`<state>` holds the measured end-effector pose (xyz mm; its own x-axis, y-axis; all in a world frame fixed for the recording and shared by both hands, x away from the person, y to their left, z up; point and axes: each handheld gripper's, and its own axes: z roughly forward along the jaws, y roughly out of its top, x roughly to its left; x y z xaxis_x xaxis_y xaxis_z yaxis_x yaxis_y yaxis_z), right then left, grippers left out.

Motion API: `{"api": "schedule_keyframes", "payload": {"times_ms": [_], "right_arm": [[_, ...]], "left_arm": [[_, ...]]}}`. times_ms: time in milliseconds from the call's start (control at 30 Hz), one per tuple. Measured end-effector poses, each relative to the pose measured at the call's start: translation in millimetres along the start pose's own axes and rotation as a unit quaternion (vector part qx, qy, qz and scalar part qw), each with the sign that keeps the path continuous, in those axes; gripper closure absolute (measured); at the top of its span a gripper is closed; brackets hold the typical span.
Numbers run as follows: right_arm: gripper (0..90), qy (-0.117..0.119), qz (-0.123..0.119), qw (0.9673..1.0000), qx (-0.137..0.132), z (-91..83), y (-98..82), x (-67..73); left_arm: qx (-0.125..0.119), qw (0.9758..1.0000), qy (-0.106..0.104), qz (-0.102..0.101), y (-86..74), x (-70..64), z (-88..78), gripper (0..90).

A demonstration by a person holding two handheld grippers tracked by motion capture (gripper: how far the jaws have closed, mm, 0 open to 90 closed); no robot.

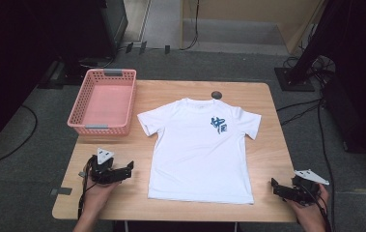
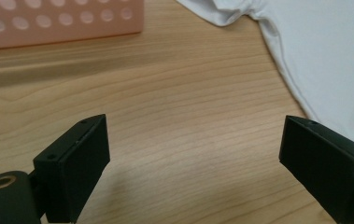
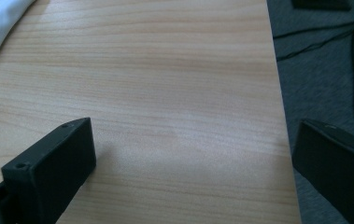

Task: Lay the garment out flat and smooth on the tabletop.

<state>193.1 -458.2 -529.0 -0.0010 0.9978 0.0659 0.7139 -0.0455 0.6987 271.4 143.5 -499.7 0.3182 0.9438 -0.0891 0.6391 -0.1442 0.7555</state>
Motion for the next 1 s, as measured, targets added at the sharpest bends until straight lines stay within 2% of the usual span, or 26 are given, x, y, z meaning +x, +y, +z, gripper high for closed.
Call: {"api": "schedule_keyframes", "payload": {"times_ms": [33,67,133,167,367,500,1000], "right_arm": [[0.0,0.005,0.010,0.9999,0.004,0.5,0.2,-2.4],[0.0,0.001,0.009,1.0000,0.003,0.1,0.0,-2.5],[0.0,-0.014,-0.019,0.9997,-0.010,-2.1,-1.3,1.9],[0.0,-0.018,-0.025,0.9994,-0.012,-2.4,-1.5,3.9],[0.0,-0.013,-0.007,0.9999,-0.006,-1.1,-0.7,1.9],[0.0,-0.021,-0.015,0.9996,-0.011,-1.9,-1.2,4.1],[0.0,-0.027,-0.018,0.9994,-0.013,-2.3,-1.6,5.4]], "left_arm": [[-0.001,1.0000,0.000,-0.001,-0.4,1.8,-0.9,8.9],[-0.001,1.0000,0.003,-0.002,-0.8,3.2,-1.9,8.9],[-0.003,1.0000,0.005,-0.006,-1.8,6.8,-3.8,8.9],[-0.004,0.9999,0.006,-0.008,-2.7,8.9,-4.6,8.9],[0.004,0.9996,0.019,-0.020,-10.4,23.3,-9.7,8.9],[0.005,0.9992,0.031,-0.026,-16.0,33.3,-15.4,8.9],[0.010,0.9968,0.063,-0.047,-34.5,64.0,-33.1,8.9]]}}
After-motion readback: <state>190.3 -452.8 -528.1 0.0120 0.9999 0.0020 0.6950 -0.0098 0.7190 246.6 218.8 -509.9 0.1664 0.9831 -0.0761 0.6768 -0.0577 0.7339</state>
